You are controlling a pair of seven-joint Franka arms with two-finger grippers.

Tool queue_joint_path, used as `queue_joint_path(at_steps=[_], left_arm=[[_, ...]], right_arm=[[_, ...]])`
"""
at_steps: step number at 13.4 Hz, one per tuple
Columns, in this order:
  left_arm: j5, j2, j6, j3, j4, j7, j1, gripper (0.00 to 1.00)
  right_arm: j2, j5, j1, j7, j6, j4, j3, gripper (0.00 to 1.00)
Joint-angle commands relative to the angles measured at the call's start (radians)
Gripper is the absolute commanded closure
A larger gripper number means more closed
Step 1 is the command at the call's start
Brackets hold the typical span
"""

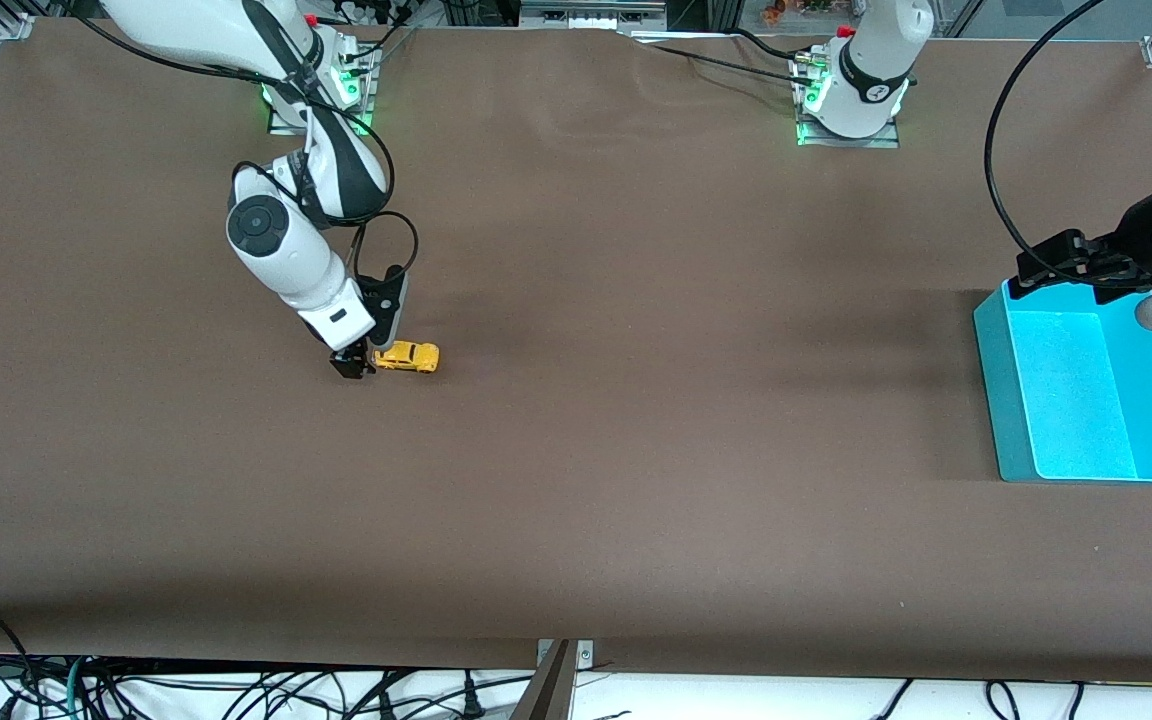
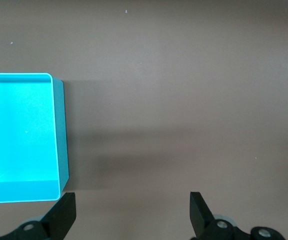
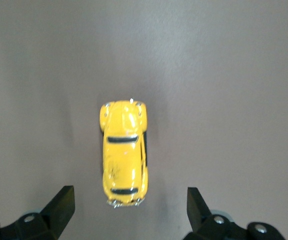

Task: Wind and store yellow beetle car
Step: 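Lower the open right gripper down over the yellow beetle car, then grasp the yellow car with the right gripper while the left gripper moves over the bin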

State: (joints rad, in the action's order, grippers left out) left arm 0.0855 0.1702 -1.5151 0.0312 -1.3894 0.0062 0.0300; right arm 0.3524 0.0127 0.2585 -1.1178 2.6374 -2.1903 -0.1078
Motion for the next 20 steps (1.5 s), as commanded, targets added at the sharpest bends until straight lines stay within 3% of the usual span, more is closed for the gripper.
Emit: queue_joint_path(at_steps=[1, 8, 9, 11, 13, 14, 20], left_arm=[[-0.009, 0.002, -0.008, -0.001, 0.0, 0.001, -0.004, 0.0], [-0.013, 0.034, -0.054, 0.004, -0.006, 0.003, -0.021, 0.0], [-0.01, 0.049, -0.056, 0.004, -0.005, 0.002, -0.031, 0.0], [-0.006, 0.061, -0.065, 0.004, -0.005, 0.003, -0.051, 0.0], [-0.012, 0.095, -0.089, 0.004, -0.007, 0.005, -0.052, 0.0], [-0.012, 0.116, -0.102, 0.004, -0.007, 0.005, -0.052, 0.0], [-0.004, 0.202, -0.161, -0.001, -0.014, 0.005, -0.045, 0.0]], right_arm=[[0.04, 0.0, 0.005, -0.016, 0.0, 0.037, -0.003, 0.01], [0.1, 0.0, 0.036, -0.019, 0.042, 0.037, -0.003, 0.02], [0.103, 0.0, 0.036, -0.022, 0.042, 0.035, -0.003, 0.14], [0.103, 0.0, 0.041, -0.045, 0.038, 0.035, -0.003, 0.56], [0.103, 0.0, 0.039, -0.05, 0.036, 0.037, -0.001, 0.87], [0.103, 0.0, 0.039, -0.05, 0.036, 0.037, -0.001, 0.91], [0.12, 0.001, 0.022, -0.069, 0.026, 0.034, 0.002, 0.91]])
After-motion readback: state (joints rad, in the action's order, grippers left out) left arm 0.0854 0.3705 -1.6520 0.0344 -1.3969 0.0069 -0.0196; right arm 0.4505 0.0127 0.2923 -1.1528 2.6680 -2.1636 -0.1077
